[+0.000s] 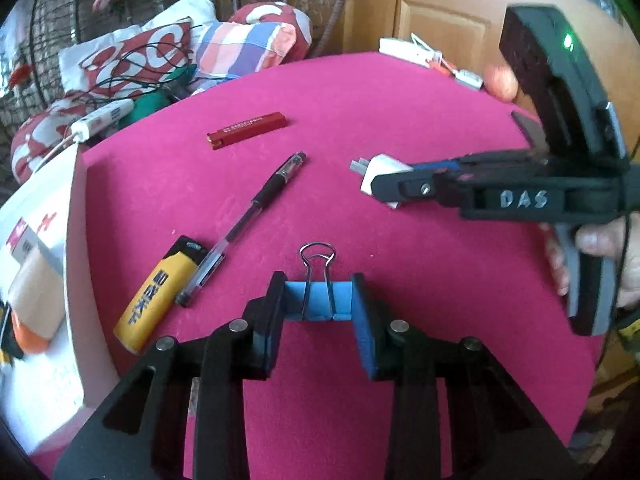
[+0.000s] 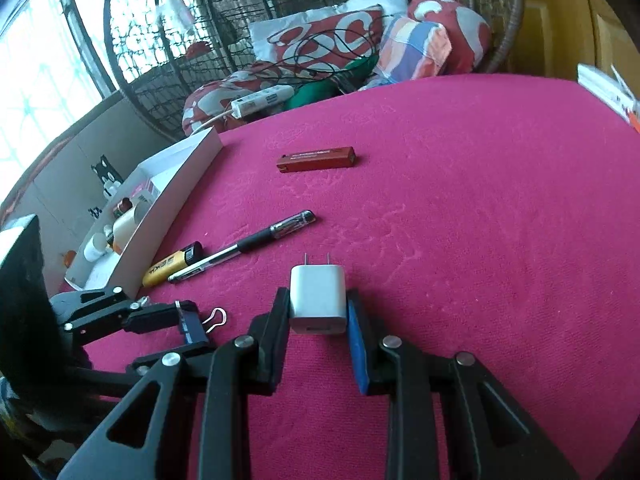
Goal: Organize rigid objects
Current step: 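Grasp the blue binder clip with the left tool while the right tool grasps the white charger plug, then carry the blue binder clip and white charger plug into the white tray and open both tools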
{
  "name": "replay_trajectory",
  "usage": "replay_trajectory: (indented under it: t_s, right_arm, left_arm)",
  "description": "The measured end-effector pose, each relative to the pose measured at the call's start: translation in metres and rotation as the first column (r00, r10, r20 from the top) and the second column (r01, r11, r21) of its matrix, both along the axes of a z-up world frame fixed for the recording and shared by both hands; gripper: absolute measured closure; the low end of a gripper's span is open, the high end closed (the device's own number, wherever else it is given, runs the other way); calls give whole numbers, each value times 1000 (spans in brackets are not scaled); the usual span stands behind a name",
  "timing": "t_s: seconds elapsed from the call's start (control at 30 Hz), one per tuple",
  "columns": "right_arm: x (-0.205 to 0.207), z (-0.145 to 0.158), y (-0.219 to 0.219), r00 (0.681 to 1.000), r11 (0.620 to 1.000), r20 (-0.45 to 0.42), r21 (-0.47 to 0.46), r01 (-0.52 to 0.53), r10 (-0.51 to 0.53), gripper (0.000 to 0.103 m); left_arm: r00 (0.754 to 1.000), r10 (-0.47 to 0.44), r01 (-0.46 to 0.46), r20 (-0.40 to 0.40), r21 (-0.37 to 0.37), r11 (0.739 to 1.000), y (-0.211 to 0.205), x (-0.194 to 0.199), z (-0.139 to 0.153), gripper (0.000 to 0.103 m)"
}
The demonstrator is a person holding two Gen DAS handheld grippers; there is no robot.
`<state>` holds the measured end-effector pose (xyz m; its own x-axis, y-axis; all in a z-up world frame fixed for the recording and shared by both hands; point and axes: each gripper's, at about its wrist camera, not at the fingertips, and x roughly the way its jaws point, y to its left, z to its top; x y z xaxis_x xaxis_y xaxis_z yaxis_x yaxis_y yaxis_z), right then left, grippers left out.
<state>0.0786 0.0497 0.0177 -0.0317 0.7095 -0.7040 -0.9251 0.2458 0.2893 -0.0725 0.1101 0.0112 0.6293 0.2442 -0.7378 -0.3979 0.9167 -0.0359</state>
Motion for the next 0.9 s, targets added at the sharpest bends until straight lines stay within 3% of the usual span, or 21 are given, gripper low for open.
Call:
replay_trajectory:
  t_s: [0.17, 0.5, 0.9]
  right_arm:
    - [-4, 11, -7, 1000, 998, -9, 57, 18, -17, 77]
    - [-29, 62, -12, 999, 977, 21, 212, -30, 26, 77]
    - [-61, 91, 2, 992, 960, 94, 256, -110, 89, 77]
  left_arm:
    - [995, 46, -45, 91, -10, 999, -3, -21, 26, 72]
    - [975, 145, -148, 168, 6, 989, 7, -49, 59, 72]
    - [950, 215, -225, 226, 17, 974, 20, -80, 74, 72]
